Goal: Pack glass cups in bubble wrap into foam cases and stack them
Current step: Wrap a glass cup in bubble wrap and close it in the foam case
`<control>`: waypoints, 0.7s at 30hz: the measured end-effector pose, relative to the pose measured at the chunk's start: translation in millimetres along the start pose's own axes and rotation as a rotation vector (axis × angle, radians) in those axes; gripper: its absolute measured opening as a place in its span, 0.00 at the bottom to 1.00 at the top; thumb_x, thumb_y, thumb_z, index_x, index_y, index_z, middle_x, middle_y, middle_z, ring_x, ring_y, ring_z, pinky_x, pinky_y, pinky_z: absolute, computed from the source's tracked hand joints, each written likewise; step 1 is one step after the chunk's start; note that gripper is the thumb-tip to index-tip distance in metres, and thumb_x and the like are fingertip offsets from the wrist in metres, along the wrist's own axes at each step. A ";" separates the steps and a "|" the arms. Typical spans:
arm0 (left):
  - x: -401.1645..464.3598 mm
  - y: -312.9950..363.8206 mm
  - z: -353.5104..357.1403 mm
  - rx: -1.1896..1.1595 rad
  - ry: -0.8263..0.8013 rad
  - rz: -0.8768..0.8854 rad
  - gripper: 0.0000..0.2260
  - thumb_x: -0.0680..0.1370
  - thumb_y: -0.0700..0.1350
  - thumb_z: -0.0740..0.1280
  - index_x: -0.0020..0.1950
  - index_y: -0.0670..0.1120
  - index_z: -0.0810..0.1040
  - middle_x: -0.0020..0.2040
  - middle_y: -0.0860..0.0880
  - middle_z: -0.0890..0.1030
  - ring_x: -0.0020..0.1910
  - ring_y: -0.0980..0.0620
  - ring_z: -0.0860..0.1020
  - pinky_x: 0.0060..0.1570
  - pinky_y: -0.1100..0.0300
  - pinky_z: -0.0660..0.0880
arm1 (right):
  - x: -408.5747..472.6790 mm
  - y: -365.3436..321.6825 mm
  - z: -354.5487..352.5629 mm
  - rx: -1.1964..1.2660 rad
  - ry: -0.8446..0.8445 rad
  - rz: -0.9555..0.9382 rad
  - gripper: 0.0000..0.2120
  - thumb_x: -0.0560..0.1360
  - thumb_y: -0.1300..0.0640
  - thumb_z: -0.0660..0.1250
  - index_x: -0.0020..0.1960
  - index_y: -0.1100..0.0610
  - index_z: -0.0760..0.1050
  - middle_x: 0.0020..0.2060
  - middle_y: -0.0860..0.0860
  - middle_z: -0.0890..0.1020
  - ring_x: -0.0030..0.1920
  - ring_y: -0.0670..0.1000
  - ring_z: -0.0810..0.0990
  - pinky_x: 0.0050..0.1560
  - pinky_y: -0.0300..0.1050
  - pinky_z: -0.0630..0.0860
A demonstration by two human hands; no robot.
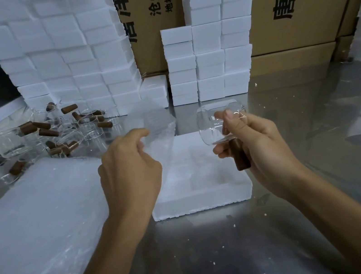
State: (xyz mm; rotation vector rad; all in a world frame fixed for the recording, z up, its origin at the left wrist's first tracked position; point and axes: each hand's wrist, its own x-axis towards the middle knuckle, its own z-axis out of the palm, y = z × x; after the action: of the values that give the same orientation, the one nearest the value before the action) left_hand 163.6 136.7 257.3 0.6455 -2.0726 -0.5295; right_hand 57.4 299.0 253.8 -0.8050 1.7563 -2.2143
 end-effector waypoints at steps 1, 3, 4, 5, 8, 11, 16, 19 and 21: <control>-0.2 1.1 -1.1 -0.008 -0.026 -0.003 0.18 0.75 0.31 0.64 0.59 0.47 0.82 0.50 0.47 0.83 0.45 0.43 0.79 0.48 0.51 0.75 | -0.4 -1.3 0.6 0.005 -0.004 -0.007 0.25 0.70 0.38 0.70 0.45 0.63 0.78 0.46 0.55 0.81 0.38 0.53 0.82 0.47 0.51 0.78; -0.6 5.4 -3.2 -0.029 -0.044 -0.033 0.18 0.76 0.33 0.62 0.61 0.48 0.82 0.53 0.47 0.84 0.50 0.42 0.80 0.54 0.47 0.77 | -1.7 -2.7 1.9 0.006 -0.019 -0.019 0.27 0.71 0.41 0.68 0.48 0.67 0.76 0.42 0.51 0.80 0.38 0.53 0.81 0.47 0.51 0.77; -0.4 7.3 -4.0 -0.041 -0.026 -0.054 0.15 0.78 0.38 0.63 0.59 0.49 0.83 0.52 0.47 0.84 0.50 0.43 0.80 0.56 0.46 0.77 | -2.2 -3.4 1.9 0.004 -0.026 -0.024 0.29 0.72 0.41 0.67 0.51 0.69 0.75 0.39 0.49 0.78 0.38 0.53 0.81 0.47 0.51 0.77; 0.0 8.3 -4.6 -0.066 -0.009 -0.074 0.11 0.80 0.44 0.62 0.56 0.49 0.84 0.49 0.47 0.85 0.48 0.44 0.80 0.55 0.46 0.77 | -2.5 -3.9 1.9 0.000 -0.029 -0.029 0.30 0.73 0.41 0.66 0.54 0.70 0.74 0.38 0.49 0.77 0.38 0.52 0.81 0.47 0.50 0.76; 2.5 11.1 -8.0 -0.177 -0.019 -0.138 0.23 0.82 0.59 0.56 0.46 0.47 0.86 0.43 0.46 0.86 0.41 0.47 0.81 0.49 0.52 0.77 | -4.8 -7.6 3.7 -0.019 -0.046 -0.035 0.24 0.73 0.41 0.66 0.50 0.65 0.77 0.51 0.56 0.78 0.40 0.51 0.82 0.45 0.44 0.78; 7.5 9.4 -12.3 -0.282 -0.056 -0.245 0.21 0.83 0.60 0.53 0.46 0.56 0.84 0.41 0.56 0.83 0.34 0.59 0.78 0.41 0.60 0.71 | -7.9 -12.5 6.9 -0.088 -0.099 -0.088 0.13 0.73 0.45 0.64 0.45 0.53 0.81 0.64 0.52 0.76 0.40 0.50 0.83 0.44 0.43 0.77; 16.9 -1.9 -16.7 -0.330 -0.172 -0.311 0.11 0.80 0.53 0.65 0.49 0.52 0.86 0.37 0.63 0.83 0.28 0.66 0.72 0.33 0.72 0.68 | -10.9 -16.7 8.8 -0.058 -0.145 -0.113 0.13 0.74 0.48 0.64 0.37 0.54 0.80 0.62 0.46 0.78 0.39 0.49 0.82 0.42 0.41 0.76; 12.8 -1.9 -18.6 -0.237 -0.214 -0.151 0.24 0.76 0.38 0.71 0.68 0.59 0.76 0.67 0.56 0.77 0.32 0.68 0.75 0.33 0.80 0.69 | -13.1 -21.5 10.8 0.070 -0.202 -0.041 0.19 0.75 0.48 0.62 0.50 0.64 0.79 0.48 0.46 0.82 0.38 0.50 0.81 0.40 0.40 0.76; 6.6 5.0 -16.8 -0.147 -0.205 -0.005 0.33 0.73 0.32 0.68 0.73 0.58 0.71 0.69 0.52 0.76 0.45 0.58 0.82 0.48 0.66 0.79 | -15.1 -26.9 13.6 0.209 -0.277 0.038 0.21 0.76 0.47 0.60 0.55 0.64 0.78 0.48 0.56 0.79 0.37 0.51 0.80 0.40 0.42 0.77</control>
State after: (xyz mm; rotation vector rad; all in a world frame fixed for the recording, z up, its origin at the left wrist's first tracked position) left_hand 173.3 134.3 273.2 0.5285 -2.1973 -0.7704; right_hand 81.7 302.2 276.9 -0.9656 1.3759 -2.0992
